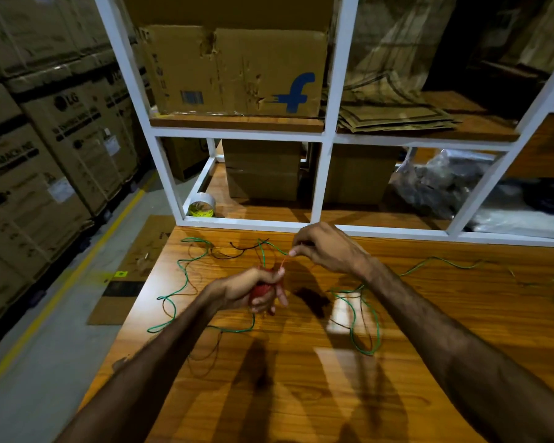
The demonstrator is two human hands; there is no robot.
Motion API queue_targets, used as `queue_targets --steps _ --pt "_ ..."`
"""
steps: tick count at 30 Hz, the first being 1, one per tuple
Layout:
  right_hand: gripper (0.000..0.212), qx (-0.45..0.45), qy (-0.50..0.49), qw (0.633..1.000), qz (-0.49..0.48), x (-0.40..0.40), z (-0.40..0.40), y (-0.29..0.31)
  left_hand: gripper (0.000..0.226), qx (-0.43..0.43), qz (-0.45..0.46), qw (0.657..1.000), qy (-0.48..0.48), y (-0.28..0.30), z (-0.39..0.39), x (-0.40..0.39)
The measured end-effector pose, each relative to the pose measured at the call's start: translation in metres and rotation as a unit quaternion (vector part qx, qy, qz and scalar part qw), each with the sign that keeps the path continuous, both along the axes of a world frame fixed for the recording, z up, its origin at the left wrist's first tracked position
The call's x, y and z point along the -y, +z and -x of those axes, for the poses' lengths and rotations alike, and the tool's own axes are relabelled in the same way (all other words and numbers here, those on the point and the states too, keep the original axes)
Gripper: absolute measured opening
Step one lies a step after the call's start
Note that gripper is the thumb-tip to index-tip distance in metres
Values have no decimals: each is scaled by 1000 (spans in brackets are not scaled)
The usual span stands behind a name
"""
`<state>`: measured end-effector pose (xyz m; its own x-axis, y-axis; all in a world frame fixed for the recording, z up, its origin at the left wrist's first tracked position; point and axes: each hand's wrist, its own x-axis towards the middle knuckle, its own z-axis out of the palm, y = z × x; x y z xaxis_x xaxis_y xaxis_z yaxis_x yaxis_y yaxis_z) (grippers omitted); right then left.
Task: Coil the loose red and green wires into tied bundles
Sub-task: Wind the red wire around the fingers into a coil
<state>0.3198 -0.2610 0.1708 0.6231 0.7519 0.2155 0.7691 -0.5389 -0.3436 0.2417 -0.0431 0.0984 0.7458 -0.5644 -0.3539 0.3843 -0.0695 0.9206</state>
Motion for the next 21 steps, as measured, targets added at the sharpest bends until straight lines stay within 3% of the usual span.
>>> queue_targets --steps 3,6,11,13,16,21 --pt "22 -6 5 999 -40 0 -3 -10 69 -27 85 995 -49 0 11 5" --pt "17 -49 -4 992 -113 -4 -1 -22 68 -36 165 985 -30 8 20 14" --pt "20 -270 -75 925 -258 -14 15 -31 68 -52 296 954 25 23 28 15" --pt "20 -383 -109 865 -305 -20 23 -34 66 -64 325 943 23 27 28 9" --pt "20 -563 -150 711 -394 -26 27 -35 67 -63 345 936 20 26 26 4" --pt "20 -700 -178 522 -453 -32 25 -29 70 -70 372 925 31 23 26 -1"
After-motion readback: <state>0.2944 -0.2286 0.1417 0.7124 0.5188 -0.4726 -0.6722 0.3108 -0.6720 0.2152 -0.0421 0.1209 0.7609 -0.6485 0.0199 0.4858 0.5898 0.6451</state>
